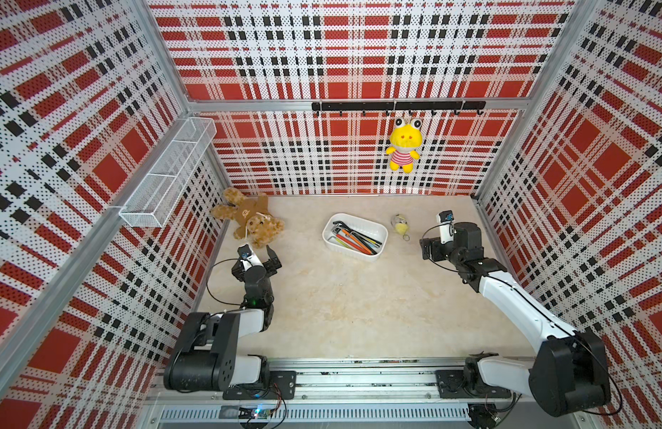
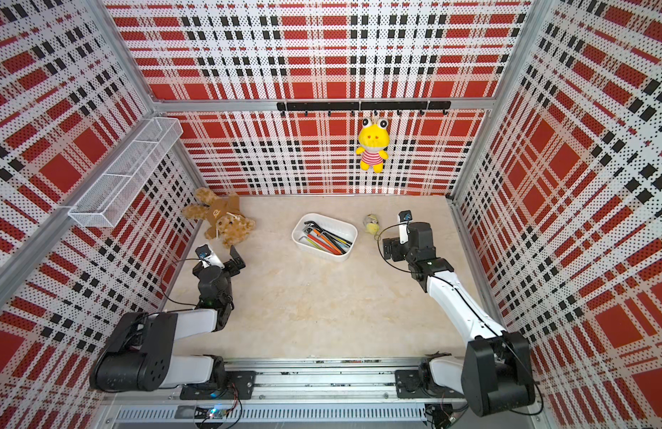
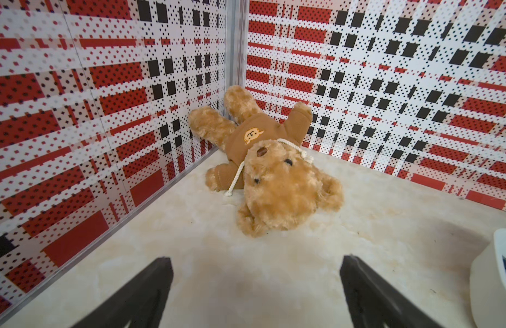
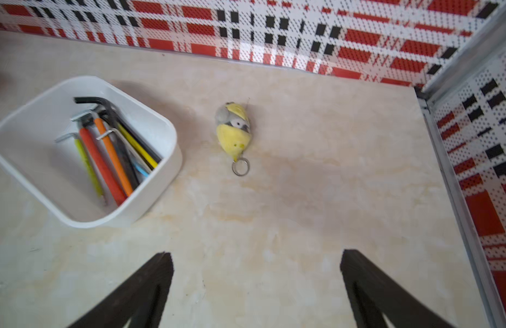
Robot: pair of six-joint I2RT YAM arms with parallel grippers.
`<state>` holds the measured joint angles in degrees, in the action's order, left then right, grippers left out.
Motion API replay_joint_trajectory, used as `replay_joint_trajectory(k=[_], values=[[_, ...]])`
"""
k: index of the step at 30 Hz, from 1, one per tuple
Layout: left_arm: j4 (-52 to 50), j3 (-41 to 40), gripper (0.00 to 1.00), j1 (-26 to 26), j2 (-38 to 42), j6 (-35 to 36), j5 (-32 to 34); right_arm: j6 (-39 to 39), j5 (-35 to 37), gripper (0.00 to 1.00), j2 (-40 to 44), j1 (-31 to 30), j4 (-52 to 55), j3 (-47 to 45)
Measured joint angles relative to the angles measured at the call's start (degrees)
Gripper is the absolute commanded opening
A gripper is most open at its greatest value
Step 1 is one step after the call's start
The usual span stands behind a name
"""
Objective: Put the hex key on the desktop into the storage box
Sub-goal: Reset both arms
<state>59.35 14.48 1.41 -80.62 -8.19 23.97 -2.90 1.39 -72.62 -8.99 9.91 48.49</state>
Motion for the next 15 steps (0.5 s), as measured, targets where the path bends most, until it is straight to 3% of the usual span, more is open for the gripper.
replay_joint_trajectory(k=[3,8,15], values=[[3.5,-0.1,0.99,-0.1,-2.5,0.7,-0.8,0.0,0.2,1.00,-2.4,1.4,-1.6,-2.5],[8.8,-0.7,0.99,-0.1,-4.7,1.7,-2.5,-0.5,5.6,1.00,-7.2,3.1,-23.0,-14.7],[16.5,-3.5,0.99,-0.1,-8.5,2.7,-4.9,0.9,8.1,1.00,-13.3,3.6,-45.4,-22.2]])
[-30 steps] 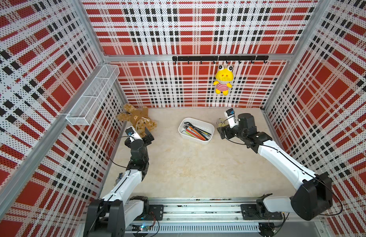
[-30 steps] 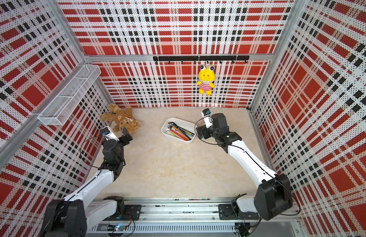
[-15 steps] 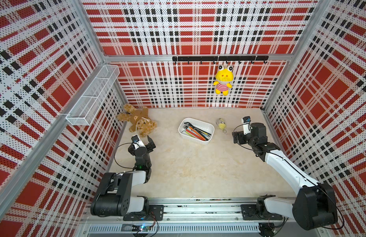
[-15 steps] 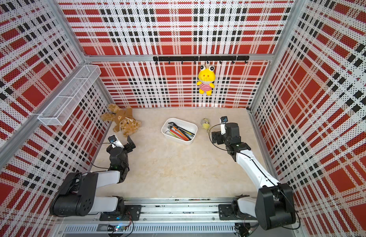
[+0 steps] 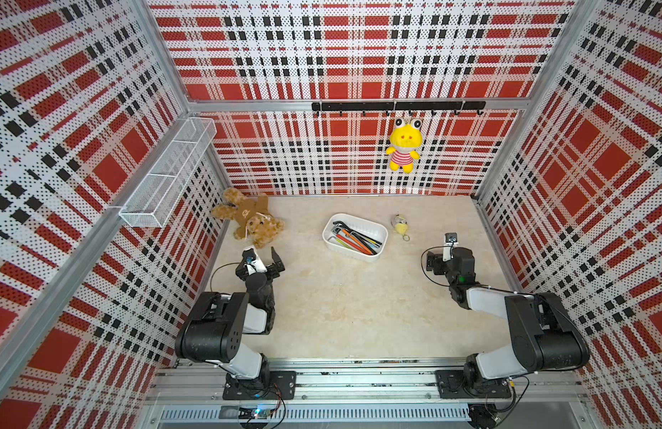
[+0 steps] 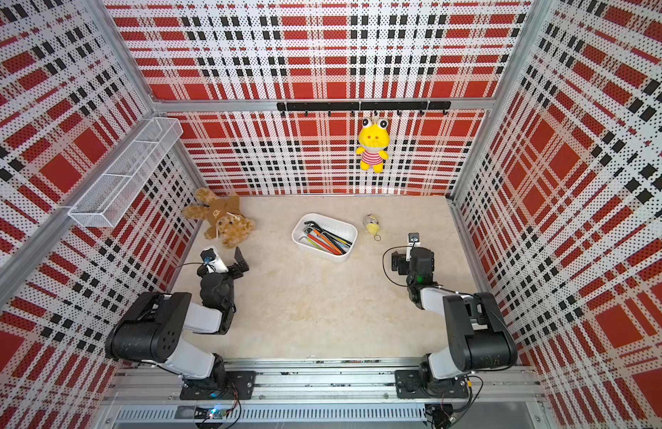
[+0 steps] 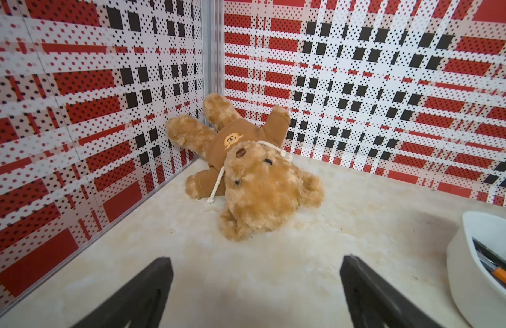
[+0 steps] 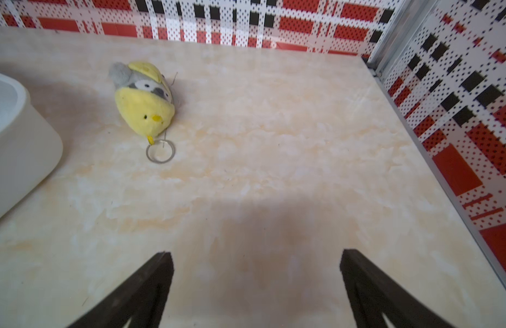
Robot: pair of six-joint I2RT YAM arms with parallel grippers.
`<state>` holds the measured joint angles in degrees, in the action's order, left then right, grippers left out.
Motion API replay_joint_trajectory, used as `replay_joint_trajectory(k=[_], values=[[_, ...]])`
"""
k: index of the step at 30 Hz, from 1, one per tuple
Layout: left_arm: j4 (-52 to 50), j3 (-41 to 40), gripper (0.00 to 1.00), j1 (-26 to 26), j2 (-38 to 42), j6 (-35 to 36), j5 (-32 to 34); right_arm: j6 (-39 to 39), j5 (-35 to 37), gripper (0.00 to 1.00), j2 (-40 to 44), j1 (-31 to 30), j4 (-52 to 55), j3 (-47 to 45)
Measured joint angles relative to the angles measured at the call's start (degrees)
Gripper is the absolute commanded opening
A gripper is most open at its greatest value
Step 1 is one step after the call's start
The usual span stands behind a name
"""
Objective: Put the hex key on the desktop into the storage box
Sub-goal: Reset both arms
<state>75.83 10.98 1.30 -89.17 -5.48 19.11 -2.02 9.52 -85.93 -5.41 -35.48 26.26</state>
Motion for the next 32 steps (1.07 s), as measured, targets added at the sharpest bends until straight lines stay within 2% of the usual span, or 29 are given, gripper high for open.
replay_joint_trajectory(k=[7,9,18,32], values=[[2.6,0.0,0.99,0.0,0.0,0.6,-1.1,-0.7,-1.8,1.00,-1.7,3.1,-16.7,-7.3],[2.8,0.0,0.99,0.0,0.0,0.7,-1.2,-0.9,-1.8,1.00,-2.2,3.3,-18.5,-8.5],[2.9,0.1,0.99,0.8,0.0,1.5,-0.6,-1.3,-1.8,1.00,-2.4,3.3,-22.9,-8.6],[2.1,0.7,0.99,1.1,-0.2,2.8,-1.3,-1.3,-1.8,1.00,-2.4,3.3,-23.2,-8.6]])
